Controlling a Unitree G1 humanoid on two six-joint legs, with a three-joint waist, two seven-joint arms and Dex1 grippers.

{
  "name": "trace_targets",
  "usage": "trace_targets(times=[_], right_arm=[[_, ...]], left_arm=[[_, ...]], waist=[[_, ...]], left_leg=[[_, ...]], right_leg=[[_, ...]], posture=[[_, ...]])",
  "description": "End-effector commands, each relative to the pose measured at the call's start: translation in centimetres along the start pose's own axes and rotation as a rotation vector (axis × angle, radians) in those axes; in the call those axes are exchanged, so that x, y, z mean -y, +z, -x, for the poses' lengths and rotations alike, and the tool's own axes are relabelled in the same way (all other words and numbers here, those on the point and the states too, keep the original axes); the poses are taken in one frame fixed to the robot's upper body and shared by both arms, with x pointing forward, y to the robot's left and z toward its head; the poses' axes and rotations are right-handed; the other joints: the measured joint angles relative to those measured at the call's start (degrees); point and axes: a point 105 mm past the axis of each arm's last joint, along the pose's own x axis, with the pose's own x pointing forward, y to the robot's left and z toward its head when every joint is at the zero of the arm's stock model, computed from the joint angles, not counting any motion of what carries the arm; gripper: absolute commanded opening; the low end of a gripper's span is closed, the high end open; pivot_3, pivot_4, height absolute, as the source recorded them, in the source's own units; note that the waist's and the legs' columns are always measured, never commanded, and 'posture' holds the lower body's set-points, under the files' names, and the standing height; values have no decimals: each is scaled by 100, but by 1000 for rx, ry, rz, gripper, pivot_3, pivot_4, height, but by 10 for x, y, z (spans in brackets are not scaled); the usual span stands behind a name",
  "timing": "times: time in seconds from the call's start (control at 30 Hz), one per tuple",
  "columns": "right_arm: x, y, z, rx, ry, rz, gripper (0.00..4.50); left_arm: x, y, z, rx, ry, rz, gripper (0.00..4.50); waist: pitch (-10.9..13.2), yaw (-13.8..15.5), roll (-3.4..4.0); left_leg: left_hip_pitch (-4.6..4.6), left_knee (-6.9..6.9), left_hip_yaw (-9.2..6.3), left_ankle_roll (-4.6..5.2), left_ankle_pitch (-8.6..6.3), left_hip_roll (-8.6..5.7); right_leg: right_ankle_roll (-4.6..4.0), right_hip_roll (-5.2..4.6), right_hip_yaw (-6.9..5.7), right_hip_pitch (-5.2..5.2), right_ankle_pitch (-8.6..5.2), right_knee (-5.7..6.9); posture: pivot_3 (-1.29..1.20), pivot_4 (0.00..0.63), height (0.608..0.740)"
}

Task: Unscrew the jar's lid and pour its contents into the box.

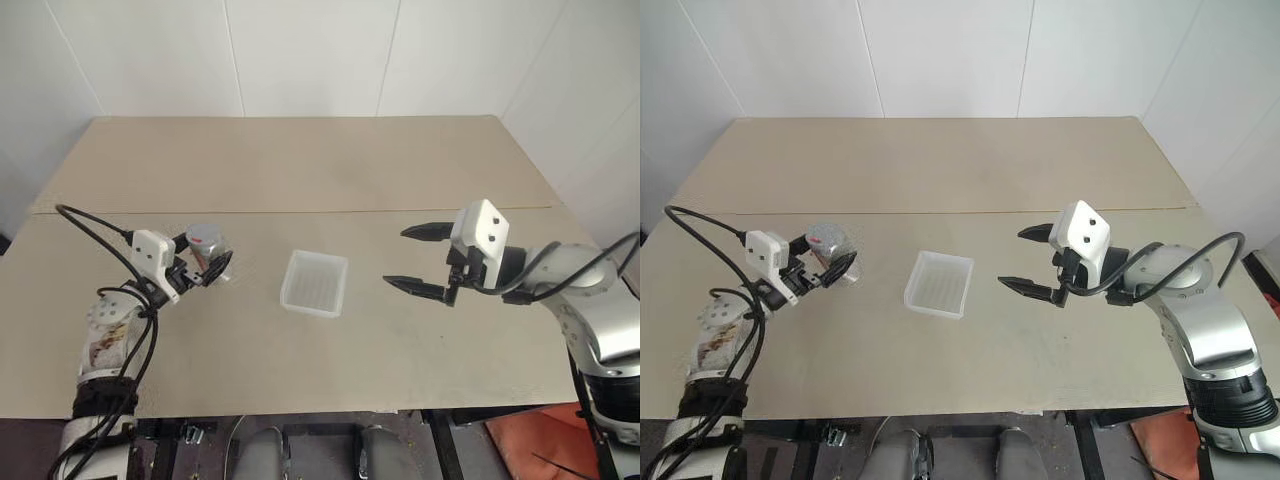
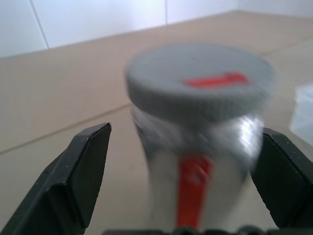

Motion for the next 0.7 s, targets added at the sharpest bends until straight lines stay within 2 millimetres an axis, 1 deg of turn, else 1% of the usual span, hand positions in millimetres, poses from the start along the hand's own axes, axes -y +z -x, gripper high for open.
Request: trace_targets(times=[0.03,0.07,0.17,0.2,0.33,0.37,0.47,0.5,0.6,0.63,0.7], right_arm=[[3,11,7,7,-17,50,4500],[3,12,8,5,-17,51,4500],[2,13,11,0,-17,55,4500],[2,13,11,0,-17,56,4500],[2,14,12,-5,-21,59,4500],[2,14,12,-6,-22,59,4500],[-1,14,8,-14,-20,83,4500],[-4,14,7,-11,-13,89,4500],[-8,21,2,21,3,91,4500],[-9,28,-3,60,15,79,4500],[-12,39,-10,113,39,65,4500]], left_arm=[[-2,11,-7,63,8,-20,4477],[-2,12,-8,68,8,-15,4477],[4,8,-9,56,-26,-11,3893],[5,6,-8,52,-30,-10,3616],[7,5,-8,51,-34,5,2253],[8,4,-8,48,-37,6,2018],[10,5,-6,39,-34,4,1999],[13,7,-5,39,-46,1,1999],[25,22,-4,22,-130,-1,1999],[31,35,-4,16,-206,-12,1999],[38,52,-3,0,-308,-14,1999]], waist=[[0,-1,0],[0,-1,0],[0,-5,0],[0,-9,-1],[0,-8,-1],[0,-7,-1],[0,-9,-1],[0,-10,-1],[1,-14,-2],[2,-14,-2],[8,-43,-13]], left_leg=[[0,0,0,0,0,0],[-1,0,0,0,0,0],[-1,0,0,0,0,0],[-1,0,0,0,0,1],[1,0,0,0,0,1],[1,0,0,0,0,1],[0,0,0,0,0,1],[0,0,-1,0,0,1],[0,0,-1,0,0,2],[-1,0,-2,0,0,3],[-1,2,-3,-2,1,4]], right_leg=[[0,-1,1,0,0,0],[1,-1,1,-1,0,0],[2,-1,0,-2,1,0],[2,0,0,-2,1,1],[2,0,1,-1,1,2],[2,0,1,-1,1,2],[3,-1,2,-1,1,1],[3,-1,2,-1,1,1],[3,-1,3,-2,1,3],[3,0,2,-3,2,3],[3,3,2,-5,2,8]], posture=[[0,150,740],[0,150,740],[0,150,740],[0,150,740],[0,150,740],[0,150,740],[0,150,740],[0,150,740],[0,150,740],[0,150,740],[0,150,740]])
